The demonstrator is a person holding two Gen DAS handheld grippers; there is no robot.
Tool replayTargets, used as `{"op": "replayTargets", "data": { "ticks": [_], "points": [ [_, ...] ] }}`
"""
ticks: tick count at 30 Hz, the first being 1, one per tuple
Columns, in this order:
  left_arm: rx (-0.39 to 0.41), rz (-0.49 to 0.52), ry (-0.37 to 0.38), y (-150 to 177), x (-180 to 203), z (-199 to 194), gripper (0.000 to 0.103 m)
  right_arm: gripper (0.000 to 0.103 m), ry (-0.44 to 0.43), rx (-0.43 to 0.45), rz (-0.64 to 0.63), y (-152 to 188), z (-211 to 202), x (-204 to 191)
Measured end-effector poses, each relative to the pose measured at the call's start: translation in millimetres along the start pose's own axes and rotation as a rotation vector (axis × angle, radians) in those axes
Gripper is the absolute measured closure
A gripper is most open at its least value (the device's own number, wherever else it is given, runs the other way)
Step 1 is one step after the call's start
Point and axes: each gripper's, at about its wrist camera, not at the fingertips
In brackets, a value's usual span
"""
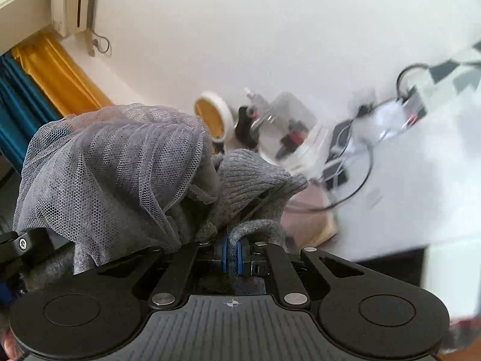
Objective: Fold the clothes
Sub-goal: 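Carry the grey sweater bundle with both tools to the patterned table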
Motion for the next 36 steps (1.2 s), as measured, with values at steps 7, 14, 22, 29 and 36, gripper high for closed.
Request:
{"op": "replayTargets", "data": {
  "ticks": [7,14,22,29,36],
  "points": [
    [-0.007,0.057,0.086,-17,61,58,0.077,0.096,0.047,0.069,0.017,-47,-63,52],
    [0.017,0.075,0.268,-34,88,107,0.077,0.096,0.117,0.208,0.071,-85,-112,96],
    [0.056,0.069,0.502,-53,111,173,0.077,0.096,0.307,0.380,0.018,-139,-174,127],
    [0.030,0.091,0.522,-55,177,226,0.077,0.096,0.328,0.394,0.007,-177,-218,186],
    [-0.026,0.003,0.393,-49,282,289,0.077,0.096,0.281,0.269,0.062,-229,-279,281]
  ]
}}
Point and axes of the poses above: each gripper's, at about its wrist camera, not at the fingertips, and z roughly the way its jaws point, x to its right, y to its underside, and after that the axes turned 3 degrees about z, right-handed
